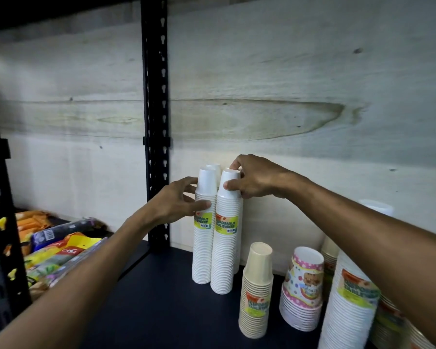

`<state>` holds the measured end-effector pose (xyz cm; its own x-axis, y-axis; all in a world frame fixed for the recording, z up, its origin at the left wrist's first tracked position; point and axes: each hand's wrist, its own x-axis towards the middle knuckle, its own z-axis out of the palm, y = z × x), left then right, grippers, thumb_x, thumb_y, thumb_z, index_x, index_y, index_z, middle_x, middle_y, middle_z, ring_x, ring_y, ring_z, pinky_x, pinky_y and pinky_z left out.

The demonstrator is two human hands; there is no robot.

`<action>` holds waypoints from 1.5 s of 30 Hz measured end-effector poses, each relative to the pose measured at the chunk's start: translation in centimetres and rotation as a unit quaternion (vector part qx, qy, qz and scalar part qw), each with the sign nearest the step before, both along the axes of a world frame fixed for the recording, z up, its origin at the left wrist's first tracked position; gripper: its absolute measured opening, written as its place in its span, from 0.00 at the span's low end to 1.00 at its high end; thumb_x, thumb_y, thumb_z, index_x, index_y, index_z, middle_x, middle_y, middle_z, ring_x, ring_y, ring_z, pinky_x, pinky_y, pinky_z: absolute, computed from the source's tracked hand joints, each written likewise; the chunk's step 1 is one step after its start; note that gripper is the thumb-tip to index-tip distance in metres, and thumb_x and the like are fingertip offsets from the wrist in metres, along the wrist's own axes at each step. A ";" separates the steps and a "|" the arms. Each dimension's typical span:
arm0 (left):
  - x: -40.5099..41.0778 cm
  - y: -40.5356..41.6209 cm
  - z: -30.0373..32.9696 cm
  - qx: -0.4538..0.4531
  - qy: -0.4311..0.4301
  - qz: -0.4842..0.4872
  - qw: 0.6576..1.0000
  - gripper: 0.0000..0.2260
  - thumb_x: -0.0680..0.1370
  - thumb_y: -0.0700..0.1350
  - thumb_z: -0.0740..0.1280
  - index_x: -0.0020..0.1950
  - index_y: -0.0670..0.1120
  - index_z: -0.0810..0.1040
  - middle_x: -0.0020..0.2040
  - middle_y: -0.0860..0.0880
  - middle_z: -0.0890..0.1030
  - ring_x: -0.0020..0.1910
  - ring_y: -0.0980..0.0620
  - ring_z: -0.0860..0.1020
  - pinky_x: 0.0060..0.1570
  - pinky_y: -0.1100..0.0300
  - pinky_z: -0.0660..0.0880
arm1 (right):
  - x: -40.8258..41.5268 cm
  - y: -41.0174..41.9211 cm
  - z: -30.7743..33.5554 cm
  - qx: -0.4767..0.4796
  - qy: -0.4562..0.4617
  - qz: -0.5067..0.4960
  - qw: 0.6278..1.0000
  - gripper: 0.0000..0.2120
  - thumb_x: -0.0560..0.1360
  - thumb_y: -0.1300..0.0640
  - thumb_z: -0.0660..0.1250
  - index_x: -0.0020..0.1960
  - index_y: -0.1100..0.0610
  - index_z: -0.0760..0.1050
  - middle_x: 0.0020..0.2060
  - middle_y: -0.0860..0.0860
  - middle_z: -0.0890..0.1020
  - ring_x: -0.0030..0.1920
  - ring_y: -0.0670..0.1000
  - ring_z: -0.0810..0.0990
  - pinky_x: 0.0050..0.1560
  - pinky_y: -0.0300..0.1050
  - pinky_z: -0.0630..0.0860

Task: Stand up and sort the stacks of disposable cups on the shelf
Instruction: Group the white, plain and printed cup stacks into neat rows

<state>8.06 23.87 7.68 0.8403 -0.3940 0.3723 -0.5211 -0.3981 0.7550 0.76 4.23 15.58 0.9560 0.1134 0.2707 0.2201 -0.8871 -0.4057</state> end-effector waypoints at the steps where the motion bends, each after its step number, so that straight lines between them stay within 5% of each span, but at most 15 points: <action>1: 0.1 0.0 -0.1 -0.007 0.004 -0.005 1.000 0.28 0.72 0.46 0.76 0.70 0.48 0.72 0.59 0.49 0.80 0.49 0.50 0.85 0.49 0.49 0.83 | 0.1 -0.1 0.0 -0.002 -0.004 -0.002 1.000 0.17 0.76 0.54 0.71 0.59 0.64 0.76 0.53 0.60 0.82 0.53 0.60 0.82 0.58 0.59 0.78; 12: 0.9 0.5 -0.9 -0.027 -0.011 0.016 0.999 0.28 0.72 0.50 0.76 0.69 0.49 0.73 0.57 0.48 0.81 0.48 0.50 0.85 0.48 0.48 0.83 | 0.7 0.0 -0.4 -0.038 -0.033 -0.023 0.998 0.20 0.76 0.50 0.70 0.63 0.58 0.73 0.55 0.56 0.81 0.53 0.57 0.81 0.52 0.49 0.77; 17: 1.0 0.7 -0.9 0.002 -0.016 0.013 1.000 0.30 0.73 0.53 0.75 0.72 0.52 0.70 0.60 0.50 0.80 0.50 0.52 0.84 0.48 0.50 0.83 | 0.6 0.1 -0.4 -0.027 -0.017 -0.024 0.999 0.19 0.76 0.51 0.69 0.63 0.60 0.73 0.56 0.57 0.81 0.53 0.58 0.82 0.56 0.54 0.79; 25: 1.1 0.3 -1.3 0.014 0.023 -0.022 0.999 0.31 0.72 0.48 0.76 0.72 0.51 0.68 0.61 0.48 0.79 0.52 0.50 0.84 0.51 0.49 0.82 | 0.9 0.4 -0.3 0.021 0.014 -0.010 1.000 0.12 0.76 0.55 0.70 0.54 0.61 0.75 0.43 0.57 0.81 0.44 0.59 0.85 0.45 0.51 0.82; 45: 1.0 0.6 -1.0 0.016 0.017 -0.013 1.000 0.31 0.72 0.51 0.76 0.72 0.52 0.68 0.63 0.50 0.79 0.53 0.53 0.83 0.53 0.49 0.81 | 0.5 0.4 -0.6 0.041 0.019 -0.014 0.999 0.14 0.76 0.56 0.67 0.59 0.62 0.74 0.50 0.60 0.82 0.48 0.60 0.85 0.51 0.57 0.83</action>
